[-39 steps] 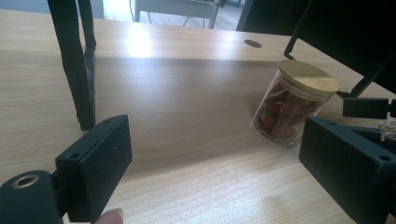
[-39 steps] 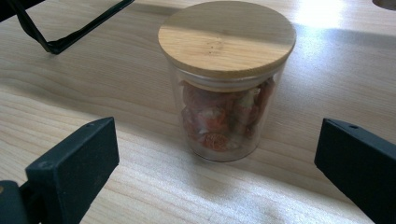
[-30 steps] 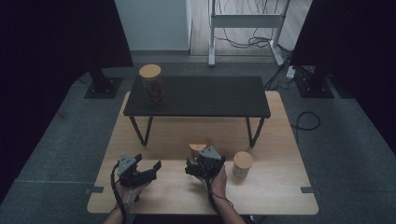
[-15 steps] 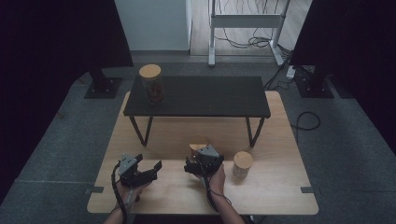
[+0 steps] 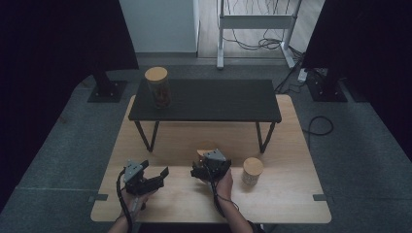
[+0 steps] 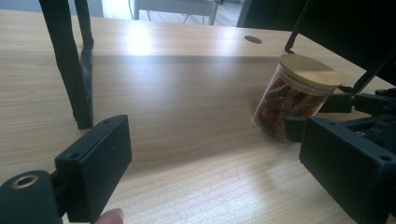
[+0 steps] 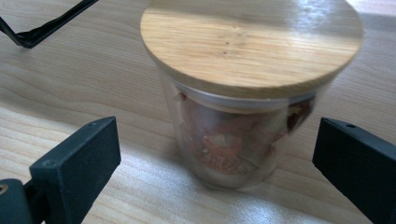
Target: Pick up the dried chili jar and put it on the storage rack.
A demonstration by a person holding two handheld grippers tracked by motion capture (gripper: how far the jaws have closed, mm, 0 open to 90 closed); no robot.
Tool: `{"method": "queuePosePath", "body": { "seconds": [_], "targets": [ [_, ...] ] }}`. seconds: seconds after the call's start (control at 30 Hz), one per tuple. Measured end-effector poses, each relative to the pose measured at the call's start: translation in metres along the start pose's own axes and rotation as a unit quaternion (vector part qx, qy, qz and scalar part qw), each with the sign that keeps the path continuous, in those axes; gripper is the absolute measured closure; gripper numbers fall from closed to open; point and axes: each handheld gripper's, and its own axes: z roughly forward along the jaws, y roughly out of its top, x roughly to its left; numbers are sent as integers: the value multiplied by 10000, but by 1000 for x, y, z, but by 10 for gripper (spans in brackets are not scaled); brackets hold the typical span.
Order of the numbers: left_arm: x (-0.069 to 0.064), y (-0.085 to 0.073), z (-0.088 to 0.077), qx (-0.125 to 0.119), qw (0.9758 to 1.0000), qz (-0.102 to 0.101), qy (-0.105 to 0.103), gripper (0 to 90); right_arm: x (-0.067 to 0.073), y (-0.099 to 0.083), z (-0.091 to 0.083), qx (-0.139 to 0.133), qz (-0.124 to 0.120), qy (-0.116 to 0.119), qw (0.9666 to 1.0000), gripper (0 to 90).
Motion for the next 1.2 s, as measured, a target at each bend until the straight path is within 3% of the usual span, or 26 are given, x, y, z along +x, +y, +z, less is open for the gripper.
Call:
{"method": "queuePosePath", "body": {
  "seconds": [0.53,1.2],
  "targets": [
    [1,0,1,25,10000,11,-7,89,3,11,9,-66,-14,-104,9999,20],
    [1,-1,2,44,10000,19,-1,88,5,11,18,-82,-47,-184,9998,77]
  ]
}}
